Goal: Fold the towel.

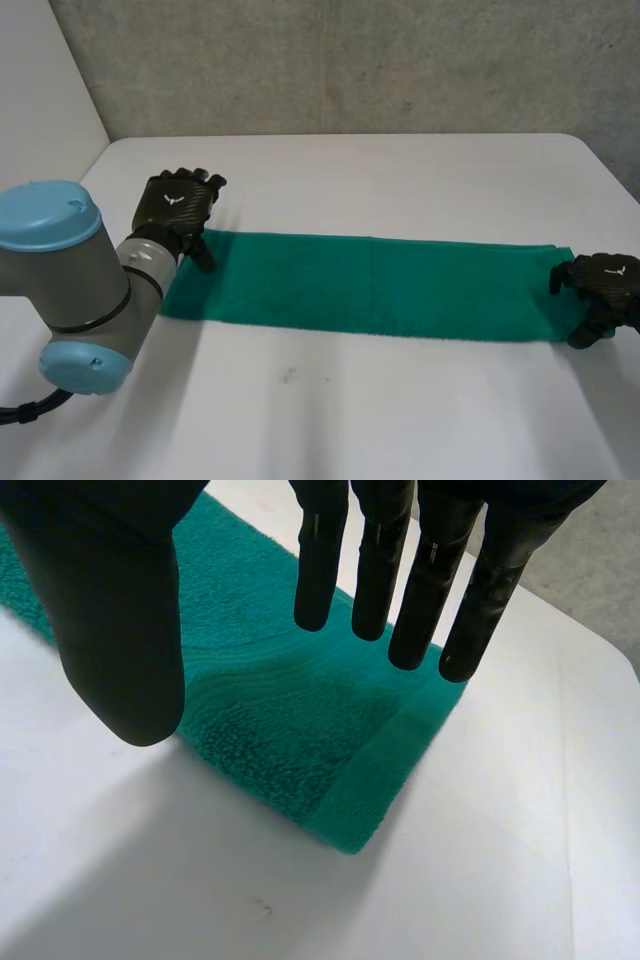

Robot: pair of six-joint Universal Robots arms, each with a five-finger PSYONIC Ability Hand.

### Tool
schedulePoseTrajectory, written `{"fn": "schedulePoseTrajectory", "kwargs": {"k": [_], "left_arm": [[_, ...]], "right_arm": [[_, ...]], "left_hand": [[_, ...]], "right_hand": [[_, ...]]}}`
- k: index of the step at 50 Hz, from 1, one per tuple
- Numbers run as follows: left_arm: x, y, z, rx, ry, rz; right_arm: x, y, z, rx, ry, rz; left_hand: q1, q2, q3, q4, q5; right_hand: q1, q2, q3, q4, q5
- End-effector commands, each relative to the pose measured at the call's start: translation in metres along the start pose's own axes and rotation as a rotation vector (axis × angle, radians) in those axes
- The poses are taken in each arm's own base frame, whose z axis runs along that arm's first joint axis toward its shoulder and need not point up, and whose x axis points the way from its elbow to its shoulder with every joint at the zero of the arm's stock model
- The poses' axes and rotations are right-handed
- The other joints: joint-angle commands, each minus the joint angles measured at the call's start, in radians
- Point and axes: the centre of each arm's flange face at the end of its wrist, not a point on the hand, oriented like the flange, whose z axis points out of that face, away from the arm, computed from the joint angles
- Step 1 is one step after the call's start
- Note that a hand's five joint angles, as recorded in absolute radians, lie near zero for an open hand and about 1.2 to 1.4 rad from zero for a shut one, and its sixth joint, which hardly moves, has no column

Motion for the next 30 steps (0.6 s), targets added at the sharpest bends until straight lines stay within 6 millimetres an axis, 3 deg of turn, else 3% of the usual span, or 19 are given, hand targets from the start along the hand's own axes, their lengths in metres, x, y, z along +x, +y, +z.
{"fn": "schedulePoseTrajectory", "kwargs": {"k": [1, 10, 14, 16, 18, 25, 29, 30], "left_arm": [[0.0, 0.0, 0.0, -0.001, 0.0, -0.001], [0.0, 0.0, 0.0, -0.002, 0.002, -0.001], [0.0, 0.001, 0.0, -0.002, 0.001, -0.001], [0.0, 0.001, 0.0, -0.002, 0.001, -0.001], [0.0, 0.001, 0.0, -0.002, 0.001, -0.001], [0.0, 0.001, 0.0, -0.002, 0.001, -0.001], [0.0, 0.001, 0.0, -0.002, 0.001, -0.001], [0.0, 0.001, 0.0, -0.002, 0.001, -0.001]], "right_arm": [[0.002, 0.003, 0.004, -0.003, 0.005, -0.002], [0.007, 0.014, 0.022, -0.002, 0.021, -0.009], [0.015, 0.017, 0.026, -0.008, 0.033, -0.006], [0.017, 0.018, 0.026, -0.012, 0.039, -0.007], [0.022, 0.02, 0.027, -0.021, 0.055, -0.018], [0.053, 0.023, 0.026, -0.025, 0.14, -0.014], [0.077, 0.019, 0.027, -0.022, 0.225, -0.026], [0.091, 0.019, 0.027, -0.028, 0.272, -0.035]], "left_hand": [[0.003, 0.001, -0.006, -0.001, -0.016], [0.003, 0.001, -0.006, -0.001, -0.016], [0.0, -0.002, -0.009, -0.004, -0.019], [0.0, -0.002, -0.009, -0.004, -0.019], [0.0, -0.002, -0.009, -0.004, -0.019], [0.0, -0.002, -0.009, -0.004, -0.019], [0.0, -0.002, -0.009, -0.004, -0.019], [0.0, -0.002, -0.009, -0.004, -0.019]], "right_hand": [[0.103, 0.037, 0.041, 0.044, 0.038], [0.211, 0.145, 0.15, 0.153, 0.146], [0.607, 0.541, 0.546, 0.548, 0.542], [0.643, 0.577, 0.581, 0.584, 0.578], [0.929, 0.863, 0.867, 0.87, 0.864], [0.93, 0.864, 0.868, 0.871, 0.865], [0.93, 0.864, 0.868, 0.871, 0.865], [0.93, 0.864, 0.868, 0.871, 0.865]]}}
